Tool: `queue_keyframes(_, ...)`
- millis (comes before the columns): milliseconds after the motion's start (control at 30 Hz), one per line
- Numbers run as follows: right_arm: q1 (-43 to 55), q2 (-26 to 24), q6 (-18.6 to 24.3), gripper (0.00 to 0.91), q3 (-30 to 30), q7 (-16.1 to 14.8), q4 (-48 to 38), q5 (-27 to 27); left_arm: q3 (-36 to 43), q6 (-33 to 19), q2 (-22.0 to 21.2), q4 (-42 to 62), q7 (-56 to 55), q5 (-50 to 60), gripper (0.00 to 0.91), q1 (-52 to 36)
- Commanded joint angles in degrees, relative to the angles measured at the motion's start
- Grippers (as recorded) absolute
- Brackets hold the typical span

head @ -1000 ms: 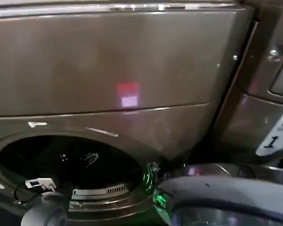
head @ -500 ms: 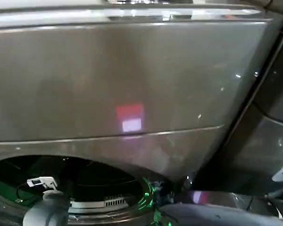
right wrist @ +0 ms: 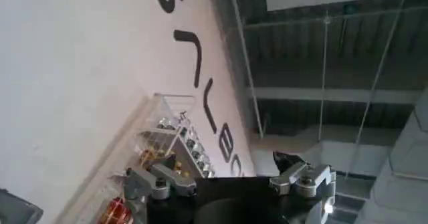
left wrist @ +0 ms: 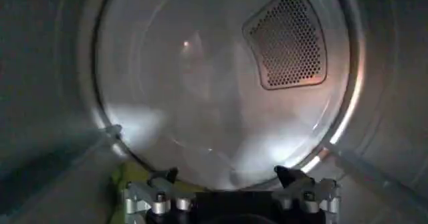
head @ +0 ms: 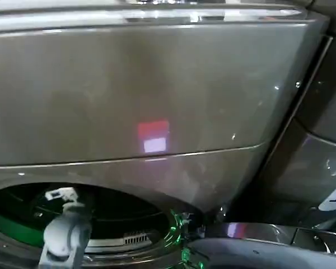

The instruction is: Grasp the clothes from the dryer.

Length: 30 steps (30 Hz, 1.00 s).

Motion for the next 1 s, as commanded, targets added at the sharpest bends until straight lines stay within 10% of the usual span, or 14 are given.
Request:
queue_keyframes(33, 0.2, -0.1, 0.0, 0.907, -0.4, 0.0, 0.1, 0.0, 0.6, 0.3, -0.7, 9.6, 0.4, 0.3, 0.907, -6.3)
queue_keyframes(667, 0.1, 0.0, -0.1, 0.907, -0.2, -0.1, 0.3, 0.1, 8.6, 7.1, 2.4, 17.9, 24.7, 10.4, 0.907, -13.8)
queue_keyframes(1000, 0.1, 0.8, -0.1, 0.907, -0.2, -0.3, 0.4, -0.1, 16.6, 1.2, 4.5, 25.5, 41.8, 15.6, 0.907, -19.2)
